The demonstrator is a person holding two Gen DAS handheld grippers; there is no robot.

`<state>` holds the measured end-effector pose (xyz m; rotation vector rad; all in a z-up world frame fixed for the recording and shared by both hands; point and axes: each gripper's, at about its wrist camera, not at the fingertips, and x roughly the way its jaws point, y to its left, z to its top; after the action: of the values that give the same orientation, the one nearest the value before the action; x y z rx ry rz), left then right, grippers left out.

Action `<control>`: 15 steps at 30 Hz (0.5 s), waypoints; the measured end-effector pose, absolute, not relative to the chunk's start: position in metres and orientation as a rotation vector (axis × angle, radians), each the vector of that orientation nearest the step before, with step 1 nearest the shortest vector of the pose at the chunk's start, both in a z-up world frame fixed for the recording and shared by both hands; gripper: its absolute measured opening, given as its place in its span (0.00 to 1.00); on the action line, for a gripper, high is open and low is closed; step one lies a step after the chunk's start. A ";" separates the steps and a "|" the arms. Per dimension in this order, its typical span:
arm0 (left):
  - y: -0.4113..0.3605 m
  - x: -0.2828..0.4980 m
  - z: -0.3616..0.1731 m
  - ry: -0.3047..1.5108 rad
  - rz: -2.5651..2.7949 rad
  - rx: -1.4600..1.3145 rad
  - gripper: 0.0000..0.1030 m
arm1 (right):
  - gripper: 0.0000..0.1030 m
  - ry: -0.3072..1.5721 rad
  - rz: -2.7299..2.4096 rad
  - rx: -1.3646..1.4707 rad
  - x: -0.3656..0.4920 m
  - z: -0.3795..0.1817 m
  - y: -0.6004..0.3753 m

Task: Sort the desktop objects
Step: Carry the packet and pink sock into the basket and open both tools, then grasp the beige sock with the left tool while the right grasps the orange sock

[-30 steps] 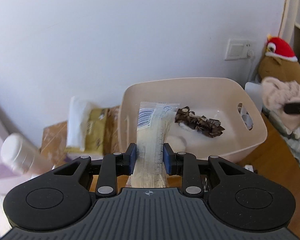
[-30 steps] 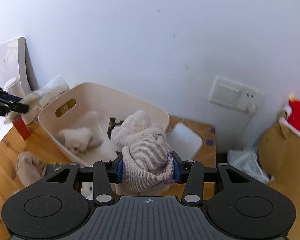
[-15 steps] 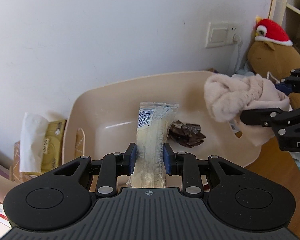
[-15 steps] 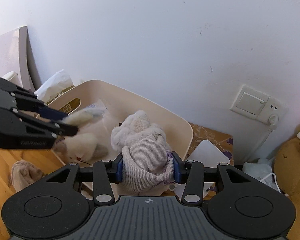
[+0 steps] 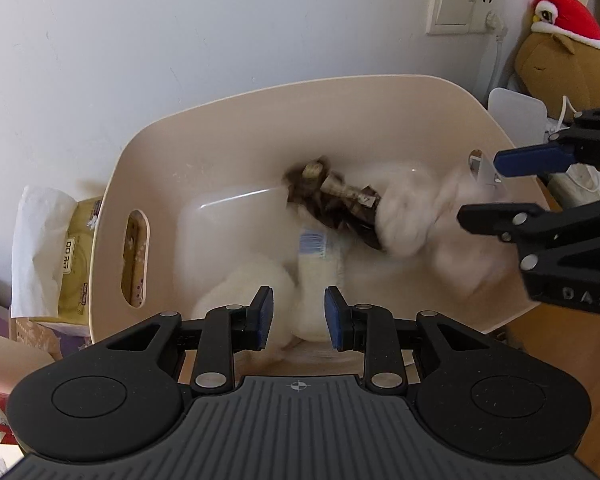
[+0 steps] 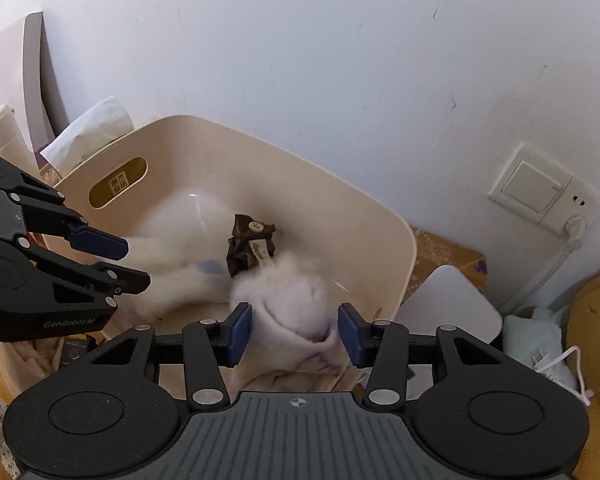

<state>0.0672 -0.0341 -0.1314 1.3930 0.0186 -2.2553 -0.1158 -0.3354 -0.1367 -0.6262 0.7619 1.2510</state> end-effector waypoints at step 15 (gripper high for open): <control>-0.036 0.091 -0.107 0.054 -2.255 1.317 0.69 | 1.00 0.793 1.081 -0.468 -0.124 -0.125 -0.350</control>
<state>0.0906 -0.0360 -0.1074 1.3168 0.0537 -2.2552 -0.1237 -0.3504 -0.1255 -0.4678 0.7929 1.0810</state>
